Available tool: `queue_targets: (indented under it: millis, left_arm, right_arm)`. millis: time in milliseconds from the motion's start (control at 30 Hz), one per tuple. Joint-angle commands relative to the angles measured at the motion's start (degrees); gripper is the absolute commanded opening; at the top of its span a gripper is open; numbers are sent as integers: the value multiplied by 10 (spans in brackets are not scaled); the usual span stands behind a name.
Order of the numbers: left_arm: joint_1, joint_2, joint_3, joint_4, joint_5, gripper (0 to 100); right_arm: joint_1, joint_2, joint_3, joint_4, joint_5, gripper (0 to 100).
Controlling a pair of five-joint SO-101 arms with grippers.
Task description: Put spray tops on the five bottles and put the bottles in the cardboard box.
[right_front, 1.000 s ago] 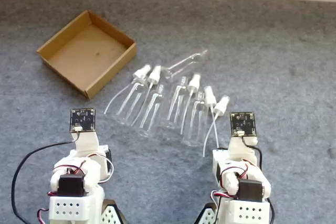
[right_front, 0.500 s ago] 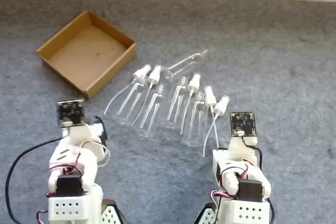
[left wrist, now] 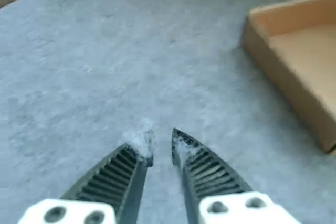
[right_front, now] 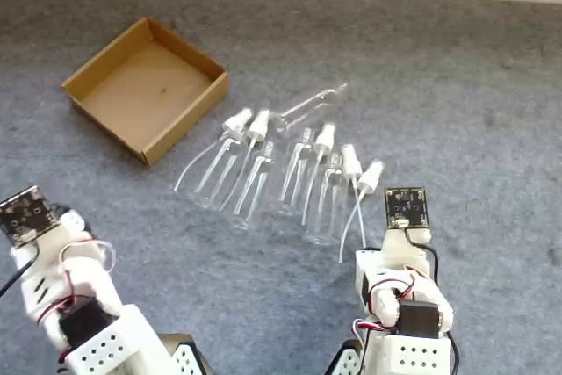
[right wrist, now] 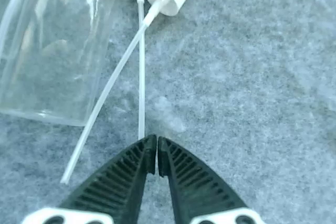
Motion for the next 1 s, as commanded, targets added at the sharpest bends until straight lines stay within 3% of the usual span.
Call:
queue_targets:
  millis: [0,133,333,733,967]
  left_arm:
    - [-70,-6,10,44,-161,5]
    - [-93,-6,10,62,-237,5]
    - [-99,-6,-34,117,-265,5]
    - [29,0,-322,403,-353,5]
    - [39,81,-414,434,-425,5]
  right_arm:
    - [6,-6,82,1,-4,5]
    - [6,-6,82,1,-4,5]
    - [6,-6,82,1,-4,5]
    - [6,-6,82,1,-4,5]
    - [6,-6,82,1,-4,5]
